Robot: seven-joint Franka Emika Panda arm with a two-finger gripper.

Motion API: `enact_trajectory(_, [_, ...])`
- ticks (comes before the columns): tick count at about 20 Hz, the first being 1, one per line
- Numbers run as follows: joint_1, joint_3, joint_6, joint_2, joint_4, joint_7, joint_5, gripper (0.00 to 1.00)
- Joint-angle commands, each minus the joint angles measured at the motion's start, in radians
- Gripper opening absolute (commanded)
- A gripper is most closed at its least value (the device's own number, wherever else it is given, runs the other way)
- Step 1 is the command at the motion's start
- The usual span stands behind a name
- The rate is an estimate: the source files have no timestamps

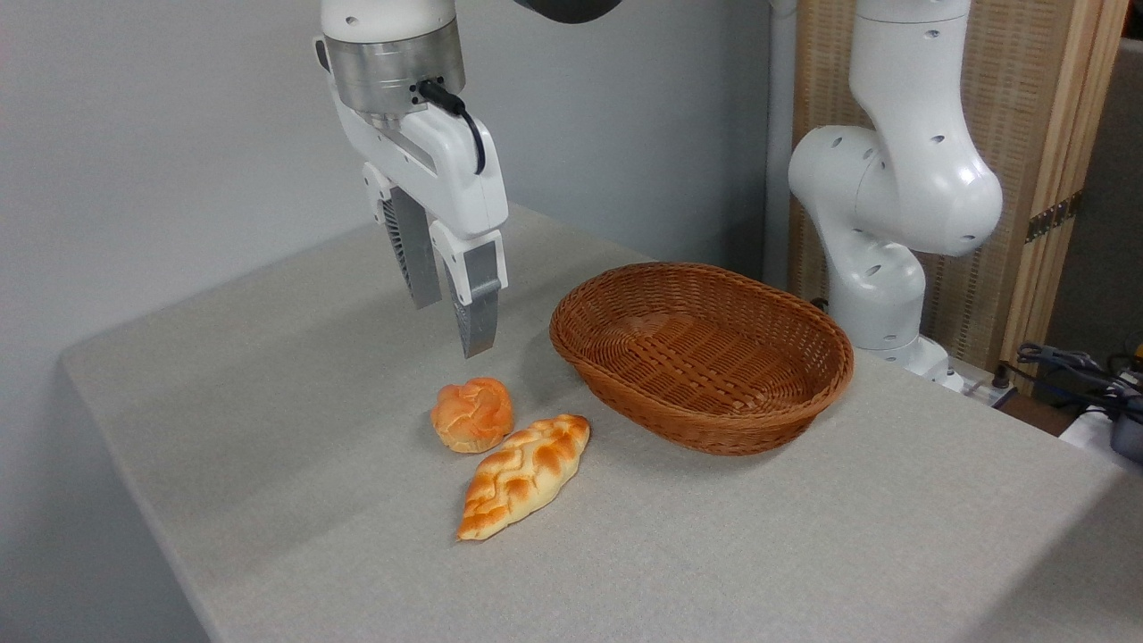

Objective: Put bread into the basket

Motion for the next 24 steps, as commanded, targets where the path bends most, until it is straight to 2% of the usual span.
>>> enact_trajectory(1, [-0.003, 0.002, -0.031, 0.005, 0.017, -0.008, 0.002, 1.0])
enact_trajectory(11, [-0.003, -0.007, -0.055, 0.011, 0.017, -0.006, 0.0, 1.0])
enact_trajectory(15, [-0.01, -0.009, -0.048, 0.011, -0.003, 0.043, 0.0, 1.0])
enact_trajectory(19, [-0.028, -0.023, -0.017, 0.008, -0.064, 0.209, 0.0, 1.0])
enact_trajectory(24, [-0.049, -0.03, 0.112, 0.004, -0.187, 0.4, 0.0, 1.0])
